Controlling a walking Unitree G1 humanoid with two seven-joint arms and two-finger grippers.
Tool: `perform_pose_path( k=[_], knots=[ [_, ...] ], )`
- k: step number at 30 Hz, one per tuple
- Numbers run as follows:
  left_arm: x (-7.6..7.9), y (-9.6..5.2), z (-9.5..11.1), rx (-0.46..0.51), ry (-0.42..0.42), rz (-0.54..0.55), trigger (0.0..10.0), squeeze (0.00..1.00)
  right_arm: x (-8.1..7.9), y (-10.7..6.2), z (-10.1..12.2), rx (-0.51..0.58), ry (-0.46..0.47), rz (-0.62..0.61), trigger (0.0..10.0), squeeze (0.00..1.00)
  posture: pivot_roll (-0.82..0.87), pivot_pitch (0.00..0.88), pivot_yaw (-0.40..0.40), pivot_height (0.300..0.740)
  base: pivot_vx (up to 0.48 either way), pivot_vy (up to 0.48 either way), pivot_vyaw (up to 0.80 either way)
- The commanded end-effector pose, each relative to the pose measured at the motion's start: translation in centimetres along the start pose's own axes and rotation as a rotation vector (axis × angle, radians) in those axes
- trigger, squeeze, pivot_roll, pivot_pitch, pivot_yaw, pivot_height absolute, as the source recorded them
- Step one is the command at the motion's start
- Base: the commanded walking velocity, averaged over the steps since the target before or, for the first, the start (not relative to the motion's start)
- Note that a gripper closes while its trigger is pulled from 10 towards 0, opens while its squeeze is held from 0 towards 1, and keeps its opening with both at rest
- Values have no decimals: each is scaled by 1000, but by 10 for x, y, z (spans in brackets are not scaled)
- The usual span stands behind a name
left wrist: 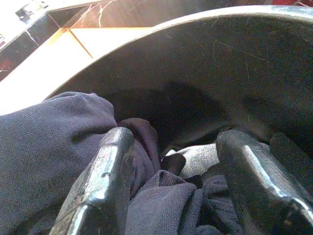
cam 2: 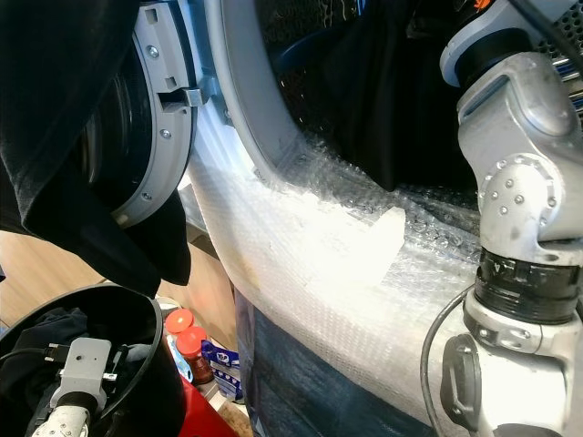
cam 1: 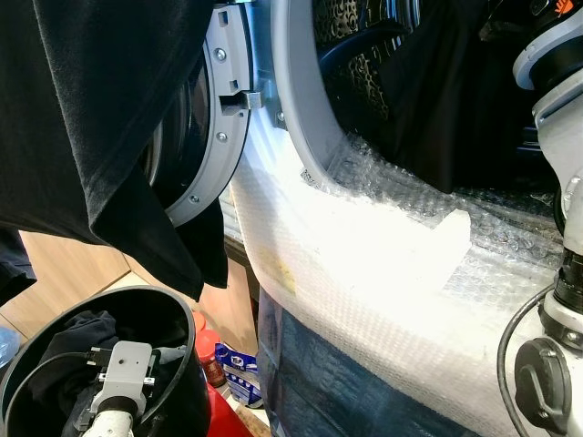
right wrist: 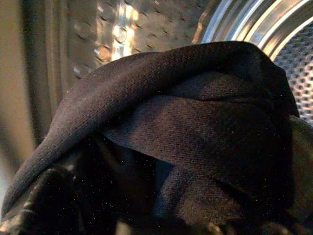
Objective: Clothes washing
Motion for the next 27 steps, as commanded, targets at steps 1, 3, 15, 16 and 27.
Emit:
perform_pose_path(
  k=[1,3,15,16,27],
  knots=[
    [11,-6,-20,-76,11,-41,10000,0,-17,-8,20,75,39,92,10000,0,-13,44,33,740,0,0,0],
    [12,-6,-20,-75,9,-42,10000,0,-30,-15,27,101,95,167,10000,0,-19,44,33,740,0,0,0],
    [19,-1,-17,-75,6,-59,10000,0,-12,11,-11,-66,-162,40,10000,0,-46,37,41,740,0,0,0],
    [20,0,-17,-73,6,-60,10000,0,-12,16,-15,-83,-152,36,10000,0,-46,37,41,740,0,0,0],
    [20,11,-7,-61,6,-61,10000,0,26,83,-20,-198,-191,-208,10000,0,-56,6,41,740,0,0,0]
  ],
)
Point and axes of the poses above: a point about 5 cm out from each wrist's last joint towards the gripper, its own y axis pointing out of the wrist towards the gripper, its own z axis along the axis of the wrist's last joint, x = y × z, the point moved 6 cm from there along y, pointing out of the wrist towards the gripper, and after that the axes turned 2 degrees about -y, right-handed, at the moved point
